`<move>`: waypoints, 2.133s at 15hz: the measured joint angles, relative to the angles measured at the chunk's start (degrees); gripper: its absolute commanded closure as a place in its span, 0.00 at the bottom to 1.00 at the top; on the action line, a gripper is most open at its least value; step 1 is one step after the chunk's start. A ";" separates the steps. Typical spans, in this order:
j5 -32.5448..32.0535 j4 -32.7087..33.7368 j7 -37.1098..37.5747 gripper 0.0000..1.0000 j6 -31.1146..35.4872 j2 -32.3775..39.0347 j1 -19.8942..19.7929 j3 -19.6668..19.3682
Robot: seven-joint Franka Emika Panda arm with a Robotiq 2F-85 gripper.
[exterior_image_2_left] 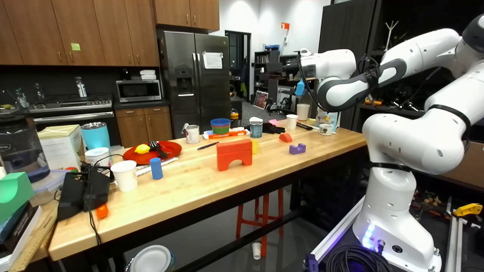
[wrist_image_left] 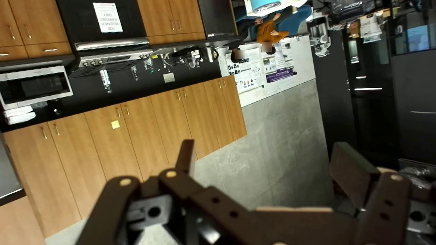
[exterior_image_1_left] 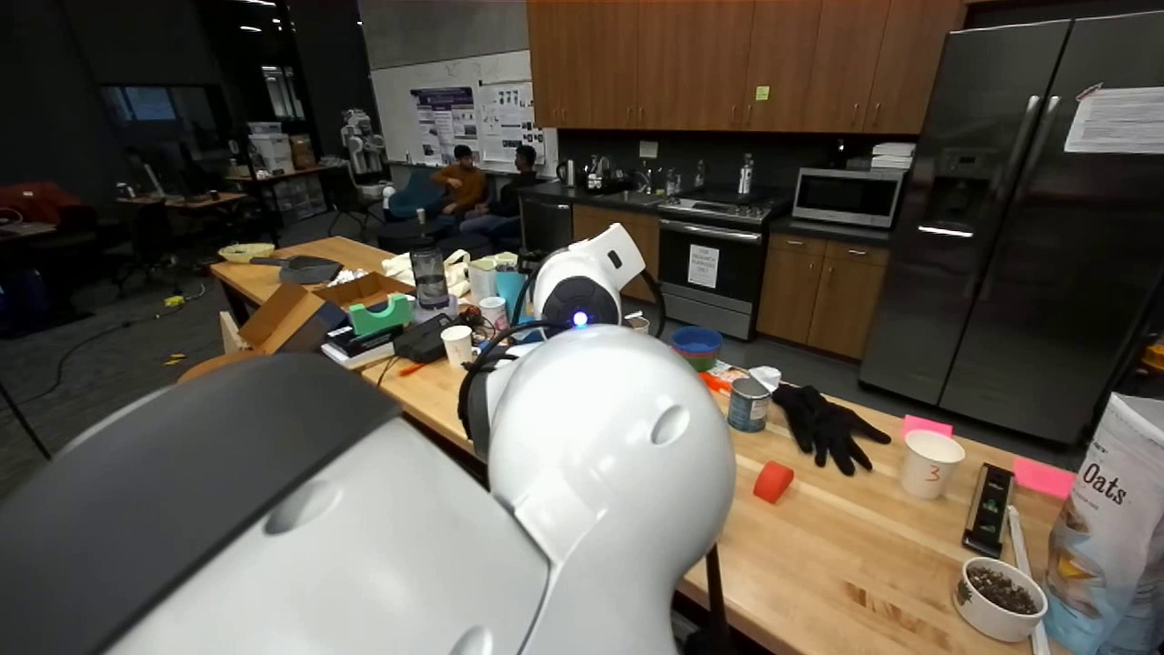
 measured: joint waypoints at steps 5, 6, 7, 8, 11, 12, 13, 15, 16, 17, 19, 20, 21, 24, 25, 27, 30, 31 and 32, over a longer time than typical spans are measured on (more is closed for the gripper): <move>-0.61 0.05 -1.08 0.00 0.13 -0.02 0.25 0.00; -1.33 0.21 -1.98 0.00 0.13 -0.09 0.06 0.36; -2.34 0.43 -2.88 0.00 0.07 -0.23 -0.26 1.12; -3.60 0.71 -3.58 0.00 -0.21 -0.46 -0.64 2.37; -7.09 1.79 -4.35 0.00 -3.93 -2.35 -1.45 7.79; -7.85 2.11 -4.42 0.00 -5.65 -3.26 -1.41 9.64; -8.37 2.36 -4.69 0.00 -7.29 -4.16 -1.21 11.28; -8.70 2.82 -5.79 0.00 -10.74 -6.03 0.12 13.61; -8.70 2.98 -6.58 0.00 -12.63 -6.96 1.19 14.48; -8.70 3.18 -7.39 0.00 -14.61 -7.84 2.49 15.21; -8.38 3.73 -9.41 0.00 -18.82 -9.70 5.59 16.29; -5.16 3.44 -11.40 0.00 -18.77 -9.91 6.12 16.72; -1.98 2.99 -14.05 0.00 -17.89 -9.48 5.48 17.06; -0.35 2.14 -15.44 0.00 -16.34 -8.33 2.98 17.73; -0.34 2.01 -15.44 0.00 -16.23 -8.22 2.71 17.85; 2.37 1.64 -16.98 0.00 -16.09 -8.20 2.50 18.11; 14.13 0.31 -23.86 0.00 -15.77 -8.05 1.79 19.76; 15.26 0.25 -23.96 0.00 -16.02 -7.87 1.34 20.22; 15.26 0.24 -23.13 0.00 -16.28 -7.70 0.94 20.39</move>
